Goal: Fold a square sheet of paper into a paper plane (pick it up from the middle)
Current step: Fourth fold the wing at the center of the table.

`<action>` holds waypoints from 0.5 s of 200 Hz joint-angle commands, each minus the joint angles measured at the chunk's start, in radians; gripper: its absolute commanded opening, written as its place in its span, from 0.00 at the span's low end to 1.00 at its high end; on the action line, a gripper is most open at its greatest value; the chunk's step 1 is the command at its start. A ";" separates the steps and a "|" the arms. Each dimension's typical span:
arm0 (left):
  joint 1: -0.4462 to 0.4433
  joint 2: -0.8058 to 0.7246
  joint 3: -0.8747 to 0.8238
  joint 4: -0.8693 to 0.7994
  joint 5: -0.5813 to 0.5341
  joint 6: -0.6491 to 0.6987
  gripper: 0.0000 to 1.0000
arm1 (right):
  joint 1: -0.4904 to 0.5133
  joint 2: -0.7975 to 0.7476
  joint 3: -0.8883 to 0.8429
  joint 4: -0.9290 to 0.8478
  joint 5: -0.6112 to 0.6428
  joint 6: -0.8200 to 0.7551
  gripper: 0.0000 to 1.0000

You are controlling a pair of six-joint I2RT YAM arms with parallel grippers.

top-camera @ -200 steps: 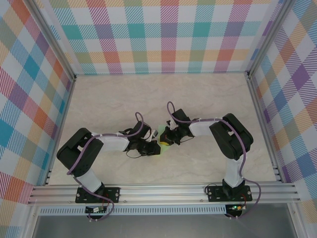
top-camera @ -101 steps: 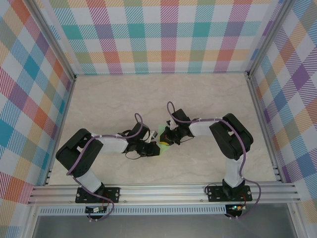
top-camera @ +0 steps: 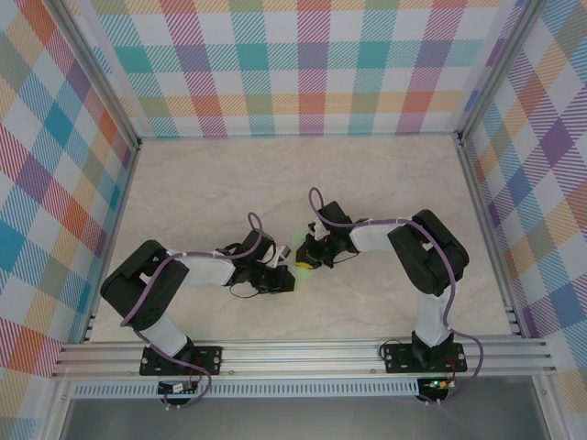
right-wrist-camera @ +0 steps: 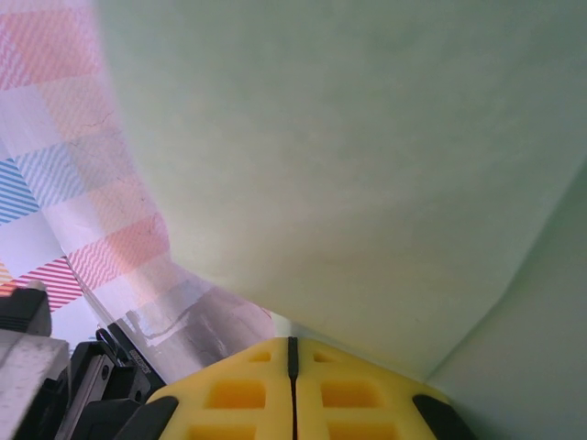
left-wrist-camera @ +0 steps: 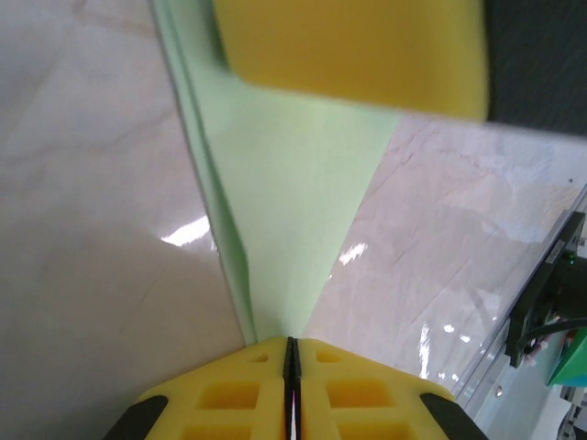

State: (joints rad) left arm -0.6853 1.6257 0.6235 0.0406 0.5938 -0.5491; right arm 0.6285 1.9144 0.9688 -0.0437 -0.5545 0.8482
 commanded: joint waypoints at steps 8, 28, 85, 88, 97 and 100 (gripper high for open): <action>-0.015 -0.024 -0.049 -0.204 0.046 0.007 0.11 | -0.008 0.063 -0.022 -0.086 0.146 -0.020 0.07; -0.016 -0.074 -0.049 -0.185 0.069 -0.005 0.11 | -0.009 0.062 -0.022 -0.084 0.145 -0.020 0.07; 0.003 -0.170 0.066 -0.153 -0.044 -0.044 0.12 | -0.009 0.063 -0.024 -0.074 0.136 -0.012 0.07; 0.003 -0.162 0.071 -0.140 -0.042 -0.048 0.13 | -0.008 0.063 -0.024 -0.075 0.136 -0.012 0.07; 0.003 -0.132 0.087 -0.103 -0.033 -0.063 0.13 | -0.009 0.064 -0.025 -0.072 0.135 -0.010 0.07; 0.003 -0.122 0.094 -0.092 -0.031 -0.065 0.13 | -0.009 0.064 -0.025 -0.070 0.133 -0.010 0.07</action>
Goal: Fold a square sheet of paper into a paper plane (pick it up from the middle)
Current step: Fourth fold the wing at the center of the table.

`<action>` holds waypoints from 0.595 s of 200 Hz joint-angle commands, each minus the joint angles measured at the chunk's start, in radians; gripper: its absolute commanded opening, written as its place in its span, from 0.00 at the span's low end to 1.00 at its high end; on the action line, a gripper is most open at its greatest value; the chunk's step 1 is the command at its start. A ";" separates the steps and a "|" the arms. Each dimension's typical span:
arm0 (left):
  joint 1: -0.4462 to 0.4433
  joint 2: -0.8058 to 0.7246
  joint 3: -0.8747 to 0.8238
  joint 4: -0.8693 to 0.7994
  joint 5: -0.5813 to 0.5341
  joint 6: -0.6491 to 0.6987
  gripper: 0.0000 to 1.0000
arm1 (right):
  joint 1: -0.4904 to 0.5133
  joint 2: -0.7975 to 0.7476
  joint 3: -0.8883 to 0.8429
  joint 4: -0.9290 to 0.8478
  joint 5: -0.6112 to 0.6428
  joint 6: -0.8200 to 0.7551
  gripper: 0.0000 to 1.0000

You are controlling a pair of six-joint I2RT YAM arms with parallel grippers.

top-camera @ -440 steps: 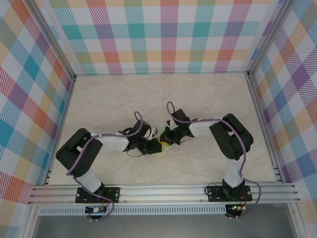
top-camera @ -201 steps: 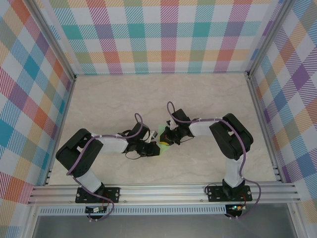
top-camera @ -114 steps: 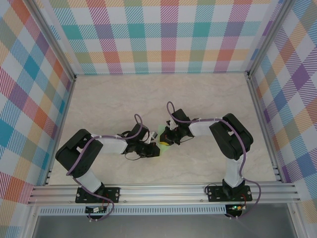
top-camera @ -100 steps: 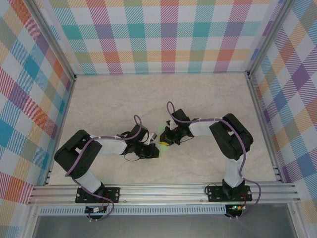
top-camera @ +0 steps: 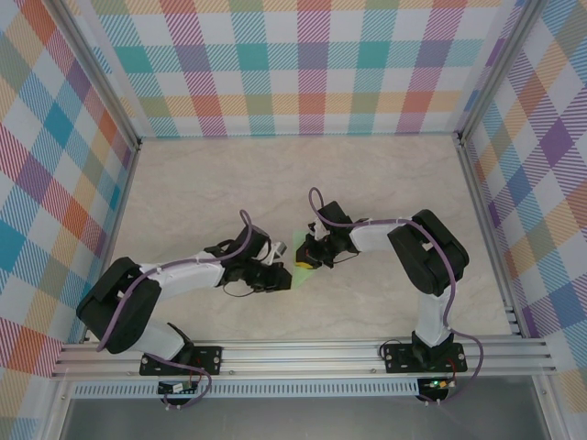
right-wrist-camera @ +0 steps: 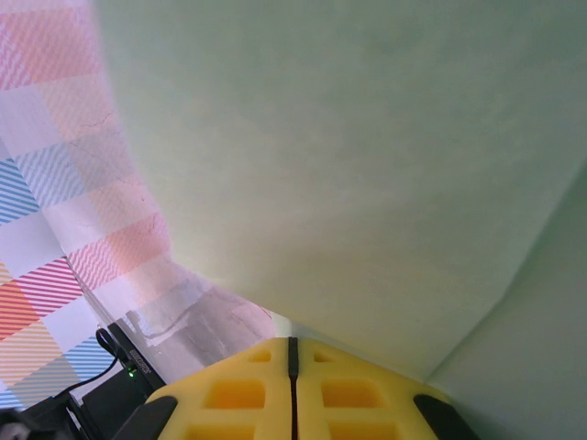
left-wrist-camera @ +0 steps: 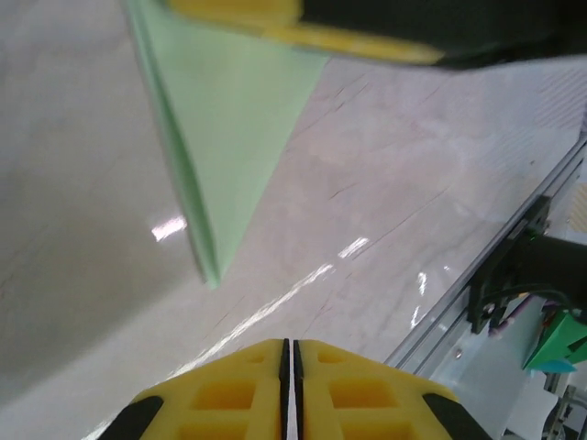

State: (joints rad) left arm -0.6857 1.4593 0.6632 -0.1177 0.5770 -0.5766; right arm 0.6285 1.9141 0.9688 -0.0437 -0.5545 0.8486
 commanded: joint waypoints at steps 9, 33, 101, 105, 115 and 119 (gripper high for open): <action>0.003 0.078 0.066 0.100 -0.011 -0.049 0.14 | -0.009 0.066 -0.027 -0.068 0.130 -0.008 0.07; 0.003 0.158 0.099 0.128 -0.027 -0.058 0.13 | -0.009 0.073 -0.025 -0.053 0.119 -0.001 0.07; 0.003 0.280 0.057 0.097 -0.134 -0.038 0.09 | -0.010 0.068 -0.015 -0.045 0.106 0.011 0.08; 0.002 0.284 0.051 0.095 -0.135 -0.038 0.08 | -0.009 0.067 -0.012 -0.048 0.106 0.010 0.09; -0.001 0.287 0.032 0.089 -0.139 -0.036 0.07 | -0.010 0.057 -0.006 -0.050 0.100 0.010 0.09; -0.001 0.286 0.027 0.078 -0.145 -0.032 0.07 | -0.010 0.052 -0.002 -0.052 0.100 0.008 0.09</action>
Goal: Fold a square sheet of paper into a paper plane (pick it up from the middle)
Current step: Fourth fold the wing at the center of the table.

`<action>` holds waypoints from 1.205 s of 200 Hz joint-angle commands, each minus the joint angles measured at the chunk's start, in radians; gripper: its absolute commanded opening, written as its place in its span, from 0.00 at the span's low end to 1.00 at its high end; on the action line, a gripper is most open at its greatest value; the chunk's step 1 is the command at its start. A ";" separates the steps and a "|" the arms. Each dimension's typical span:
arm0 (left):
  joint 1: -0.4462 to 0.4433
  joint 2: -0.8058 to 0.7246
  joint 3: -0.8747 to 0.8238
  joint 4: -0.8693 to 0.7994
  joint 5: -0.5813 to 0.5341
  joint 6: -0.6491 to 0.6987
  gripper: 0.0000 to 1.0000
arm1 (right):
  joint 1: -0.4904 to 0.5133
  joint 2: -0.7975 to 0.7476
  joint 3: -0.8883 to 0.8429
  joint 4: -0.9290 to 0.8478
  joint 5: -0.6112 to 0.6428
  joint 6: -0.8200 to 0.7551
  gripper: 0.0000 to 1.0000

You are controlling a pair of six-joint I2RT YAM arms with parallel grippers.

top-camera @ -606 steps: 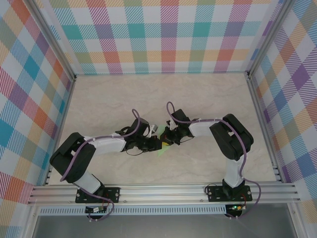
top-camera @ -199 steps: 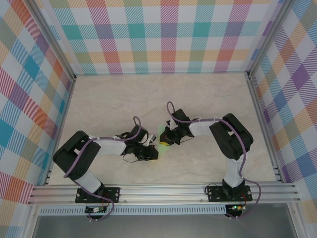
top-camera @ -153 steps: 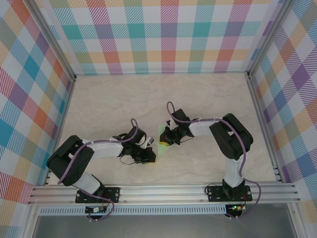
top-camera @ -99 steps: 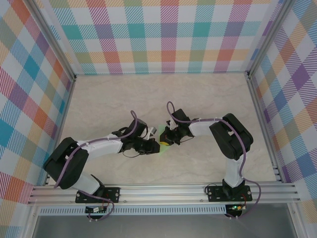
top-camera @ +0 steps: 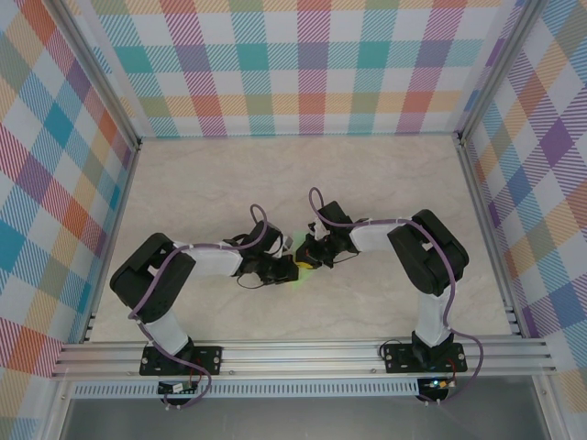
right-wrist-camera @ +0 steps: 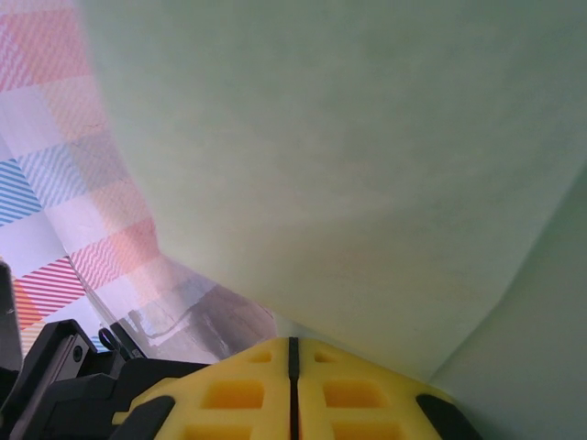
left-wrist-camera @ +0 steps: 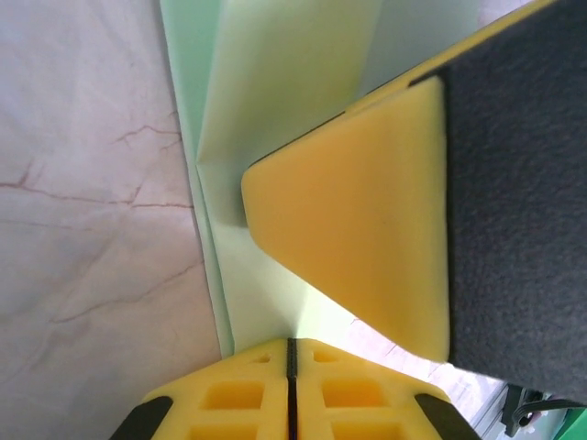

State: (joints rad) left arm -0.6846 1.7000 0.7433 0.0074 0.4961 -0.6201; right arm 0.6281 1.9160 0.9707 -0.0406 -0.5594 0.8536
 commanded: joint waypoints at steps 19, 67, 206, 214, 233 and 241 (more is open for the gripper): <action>-0.002 0.027 -0.089 -0.086 -0.109 0.027 0.05 | -0.015 0.023 0.027 -0.083 0.109 -0.010 0.09; -0.003 0.021 -0.098 -0.086 -0.129 0.033 0.03 | -0.022 -0.043 0.089 -0.100 0.087 -0.038 0.09; -0.003 0.048 -0.090 -0.038 -0.103 0.020 0.02 | -0.020 -0.158 -0.027 -0.059 0.103 -0.055 0.08; -0.003 0.050 -0.090 -0.038 -0.103 0.021 0.02 | -0.016 -0.148 -0.029 -0.040 0.080 -0.053 0.07; -0.003 0.052 -0.085 -0.038 -0.103 0.020 0.02 | 0.004 -0.115 -0.012 -0.027 0.042 -0.059 0.06; -0.002 0.053 -0.081 -0.039 -0.101 0.020 0.02 | 0.011 -0.103 -0.005 -0.027 0.044 -0.058 0.07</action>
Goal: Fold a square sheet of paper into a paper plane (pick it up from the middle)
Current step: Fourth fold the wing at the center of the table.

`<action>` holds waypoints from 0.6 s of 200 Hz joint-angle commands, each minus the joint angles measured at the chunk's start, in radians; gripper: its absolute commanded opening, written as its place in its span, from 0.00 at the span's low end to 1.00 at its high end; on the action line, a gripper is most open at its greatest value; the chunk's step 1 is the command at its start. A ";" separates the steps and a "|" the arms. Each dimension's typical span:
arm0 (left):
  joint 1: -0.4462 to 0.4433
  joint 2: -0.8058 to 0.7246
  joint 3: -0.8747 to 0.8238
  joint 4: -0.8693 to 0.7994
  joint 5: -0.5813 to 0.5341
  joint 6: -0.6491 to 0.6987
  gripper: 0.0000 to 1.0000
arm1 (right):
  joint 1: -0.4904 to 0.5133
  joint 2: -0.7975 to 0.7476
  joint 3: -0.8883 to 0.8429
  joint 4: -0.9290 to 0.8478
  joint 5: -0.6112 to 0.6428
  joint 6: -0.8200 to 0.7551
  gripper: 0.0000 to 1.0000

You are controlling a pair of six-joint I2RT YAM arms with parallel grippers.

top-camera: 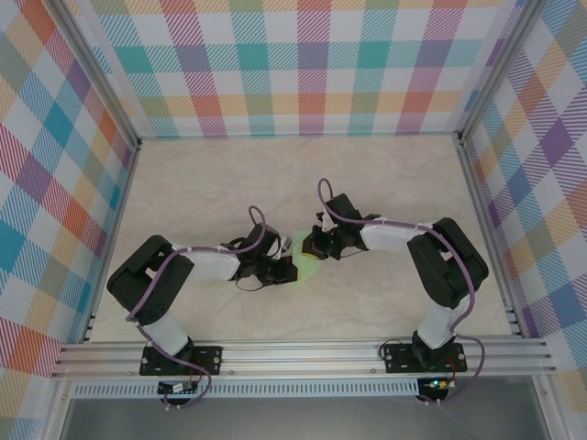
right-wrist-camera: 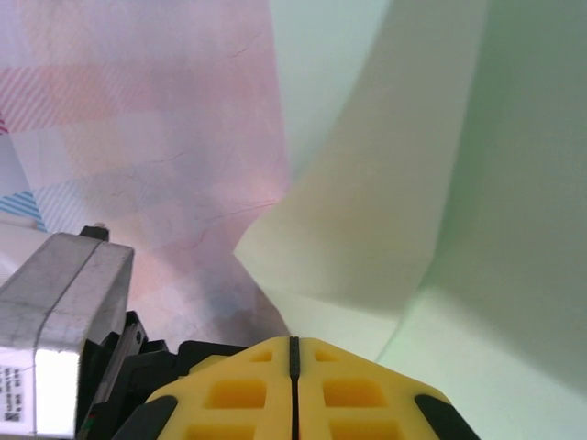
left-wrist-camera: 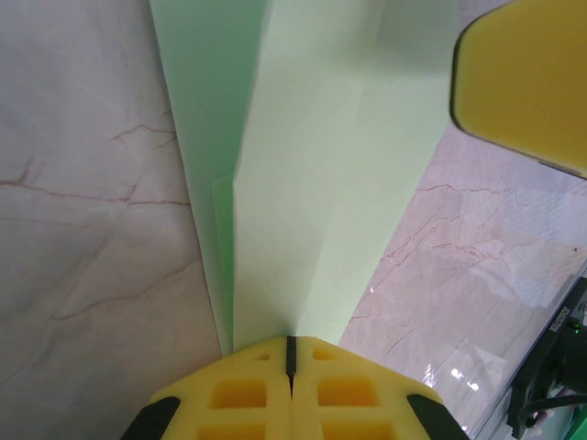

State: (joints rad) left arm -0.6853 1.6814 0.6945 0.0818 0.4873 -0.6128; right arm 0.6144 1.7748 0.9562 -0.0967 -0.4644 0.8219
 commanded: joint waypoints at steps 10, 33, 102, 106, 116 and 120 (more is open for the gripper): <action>-0.002 0.072 -0.031 -0.115 -0.095 0.014 0.02 | 0.028 0.056 0.011 0.043 -0.053 -0.018 0.07; -0.001 0.073 -0.029 -0.115 -0.094 0.012 0.02 | 0.028 0.099 0.014 0.058 -0.049 -0.011 0.06; -0.002 0.066 -0.056 -0.123 -0.103 0.018 0.01 | -0.009 0.159 0.034 0.042 0.037 -0.017 0.06; -0.002 0.065 -0.059 -0.122 -0.103 0.018 0.01 | -0.011 0.161 0.035 0.039 0.040 -0.017 0.06; -0.002 0.067 -0.064 -0.122 -0.103 0.018 0.01 | -0.022 0.159 0.038 0.039 0.045 -0.016 0.06; -0.001 0.067 -0.066 -0.120 -0.102 0.018 0.01 | -0.026 0.159 0.039 0.040 0.046 -0.016 0.07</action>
State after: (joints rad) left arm -0.6849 1.6836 0.6922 0.0841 0.4896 -0.6128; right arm 0.6250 1.8961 0.9688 -0.0536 -0.5095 0.8223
